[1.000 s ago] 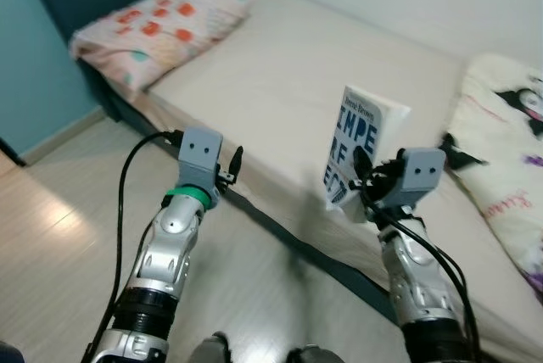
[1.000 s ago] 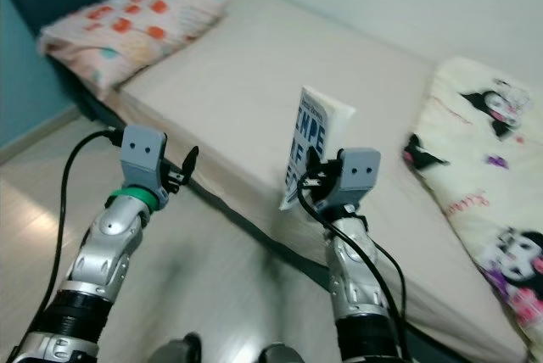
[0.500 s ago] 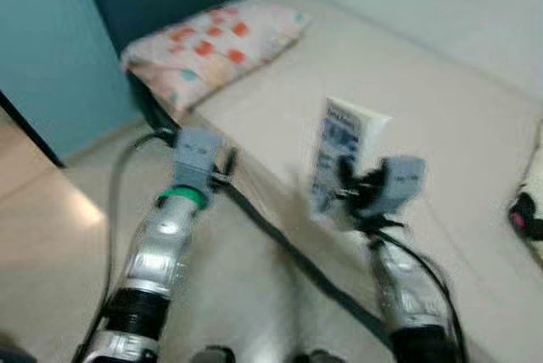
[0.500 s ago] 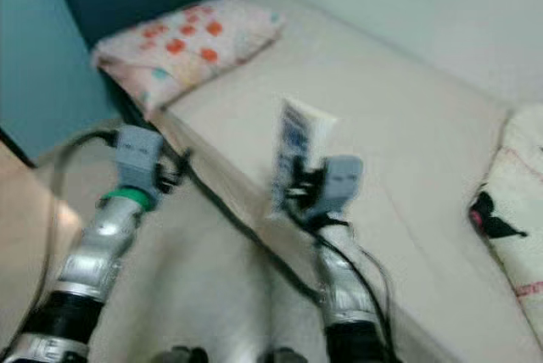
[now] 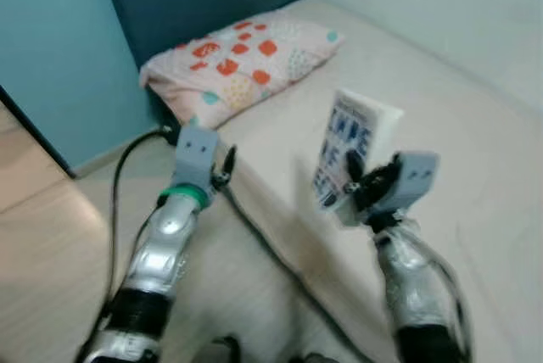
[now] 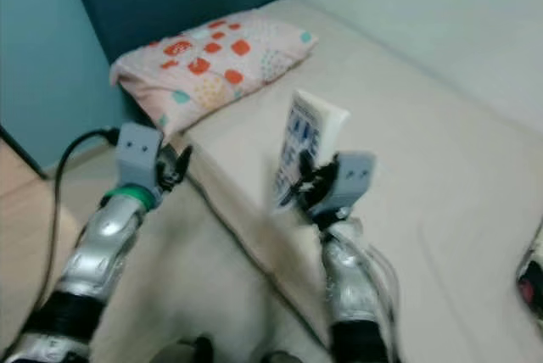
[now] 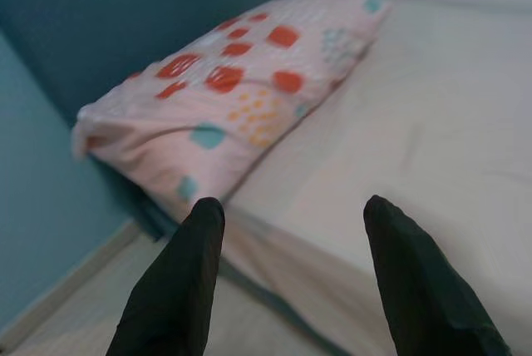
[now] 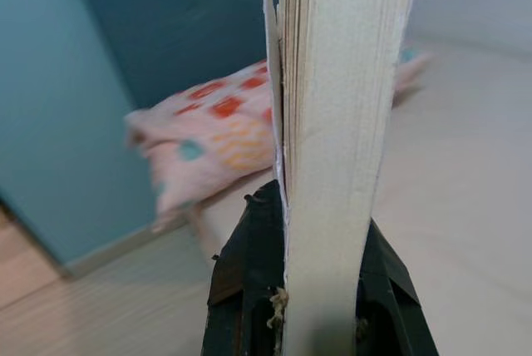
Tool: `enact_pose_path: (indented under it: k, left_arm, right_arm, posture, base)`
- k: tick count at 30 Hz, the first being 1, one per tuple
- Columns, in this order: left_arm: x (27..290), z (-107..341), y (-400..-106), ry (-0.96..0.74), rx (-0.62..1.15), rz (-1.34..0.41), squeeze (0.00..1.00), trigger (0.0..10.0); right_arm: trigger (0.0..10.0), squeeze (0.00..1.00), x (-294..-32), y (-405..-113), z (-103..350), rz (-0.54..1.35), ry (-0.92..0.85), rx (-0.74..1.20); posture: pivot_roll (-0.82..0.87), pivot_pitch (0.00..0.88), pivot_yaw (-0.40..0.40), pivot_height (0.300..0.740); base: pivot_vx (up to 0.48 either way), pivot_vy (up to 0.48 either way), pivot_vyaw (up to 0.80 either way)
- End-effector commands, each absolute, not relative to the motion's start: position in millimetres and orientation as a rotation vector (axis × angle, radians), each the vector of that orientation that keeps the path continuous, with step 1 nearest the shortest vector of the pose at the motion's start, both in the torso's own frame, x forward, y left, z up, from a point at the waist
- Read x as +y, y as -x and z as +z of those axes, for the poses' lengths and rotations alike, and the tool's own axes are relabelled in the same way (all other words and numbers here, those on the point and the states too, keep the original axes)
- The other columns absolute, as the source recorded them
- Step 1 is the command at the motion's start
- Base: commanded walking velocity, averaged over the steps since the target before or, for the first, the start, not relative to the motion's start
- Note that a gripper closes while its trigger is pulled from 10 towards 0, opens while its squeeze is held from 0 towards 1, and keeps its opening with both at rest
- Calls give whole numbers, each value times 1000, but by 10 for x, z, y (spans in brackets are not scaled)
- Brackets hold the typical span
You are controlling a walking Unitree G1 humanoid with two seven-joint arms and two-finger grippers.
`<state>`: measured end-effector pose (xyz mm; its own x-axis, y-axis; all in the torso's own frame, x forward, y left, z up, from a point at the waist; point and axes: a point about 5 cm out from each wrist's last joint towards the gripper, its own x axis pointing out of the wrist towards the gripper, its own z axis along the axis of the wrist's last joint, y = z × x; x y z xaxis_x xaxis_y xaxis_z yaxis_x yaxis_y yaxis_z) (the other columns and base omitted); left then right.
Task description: Clean up the room
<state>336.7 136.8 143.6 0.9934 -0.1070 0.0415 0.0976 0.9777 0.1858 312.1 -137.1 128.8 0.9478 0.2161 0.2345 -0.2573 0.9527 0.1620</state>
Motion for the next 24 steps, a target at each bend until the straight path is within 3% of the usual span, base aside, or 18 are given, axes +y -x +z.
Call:
enact_pose_path:
  k: [1, 9, 24]
  left_arm:
    - [1346, 1372, -3350, -179, -26, -107, 0, 10000]
    - [1346, 1375, -3353, -179, -26, -106, 0, 10000]
    - [1337, 1372, -3361, -182, -26, -111, 0, 10000]
  right_arm:
    - [10000, 0, -1418, -3103, 1293, 244, -183, -222]
    - [10000, 0, -1392, -3101, 1278, 254, -158, -216]
    - [10000, 0, -1509, -3123, 1251, 186, -255, -198]
  posture:
    - [-14, 93, 57, 740]
    - [-13, 92, 58, 740]
    - [-14, 89, 60, 740]
  base:
    - [480, 0, 456]
    - [480, 0, 774]
    - [480, 0, 0]
